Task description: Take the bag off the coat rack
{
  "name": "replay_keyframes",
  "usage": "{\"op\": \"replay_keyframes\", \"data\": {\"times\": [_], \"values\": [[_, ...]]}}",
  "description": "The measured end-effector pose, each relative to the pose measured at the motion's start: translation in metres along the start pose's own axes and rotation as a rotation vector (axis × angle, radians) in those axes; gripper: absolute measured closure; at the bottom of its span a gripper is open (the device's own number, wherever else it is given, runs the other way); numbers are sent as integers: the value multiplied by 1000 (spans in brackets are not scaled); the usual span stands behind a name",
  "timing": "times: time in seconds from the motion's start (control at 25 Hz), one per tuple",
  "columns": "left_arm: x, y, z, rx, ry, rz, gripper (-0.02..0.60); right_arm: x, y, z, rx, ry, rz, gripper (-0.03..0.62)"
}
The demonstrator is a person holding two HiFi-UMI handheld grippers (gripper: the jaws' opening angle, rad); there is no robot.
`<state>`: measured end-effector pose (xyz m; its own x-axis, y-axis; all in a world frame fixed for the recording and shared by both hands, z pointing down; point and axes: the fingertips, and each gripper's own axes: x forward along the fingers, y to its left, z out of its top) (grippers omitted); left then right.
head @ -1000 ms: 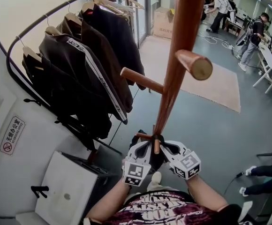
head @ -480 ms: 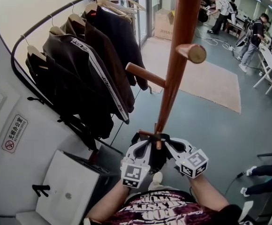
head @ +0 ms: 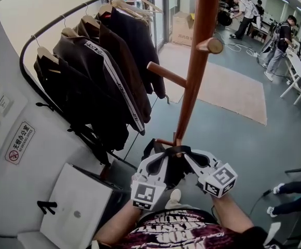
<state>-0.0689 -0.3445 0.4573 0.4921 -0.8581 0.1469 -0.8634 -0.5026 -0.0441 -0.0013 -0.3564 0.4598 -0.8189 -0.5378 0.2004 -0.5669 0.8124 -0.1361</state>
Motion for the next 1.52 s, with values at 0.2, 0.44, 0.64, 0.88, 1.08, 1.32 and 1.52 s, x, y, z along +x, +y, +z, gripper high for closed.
{"op": "replay_keyframes", "data": {"times": [0.2, 0.44, 0.64, 0.88, 1.08, 1.32, 1.52], "values": [[-19, -2, 9, 10, -19, 6, 574, -7, 19, 8, -13, -23, 4, 562], [-42, -13, 18, 31, -32, -2, 574, -21, 38, 12, -21, -41, -3, 562], [-65, -21, 26, 45, -40, -2, 574, -36, 62, 15, -47, -62, 1, 562], [-91, -37, 31, 22, -49, -20, 574, -57, 89, 16, -66, -74, 10, 562], [-114, -51, 32, 24, -51, -30, 574, -75, 114, 14, -105, -67, 3, 562], [-136, -69, 33, 33, -61, -44, 574, -94, 136, 10, -136, -72, 0, 562], [-150, -84, 33, 35, -68, -55, 574, -108, 149, 6, -161, -73, -11, 562]]}}
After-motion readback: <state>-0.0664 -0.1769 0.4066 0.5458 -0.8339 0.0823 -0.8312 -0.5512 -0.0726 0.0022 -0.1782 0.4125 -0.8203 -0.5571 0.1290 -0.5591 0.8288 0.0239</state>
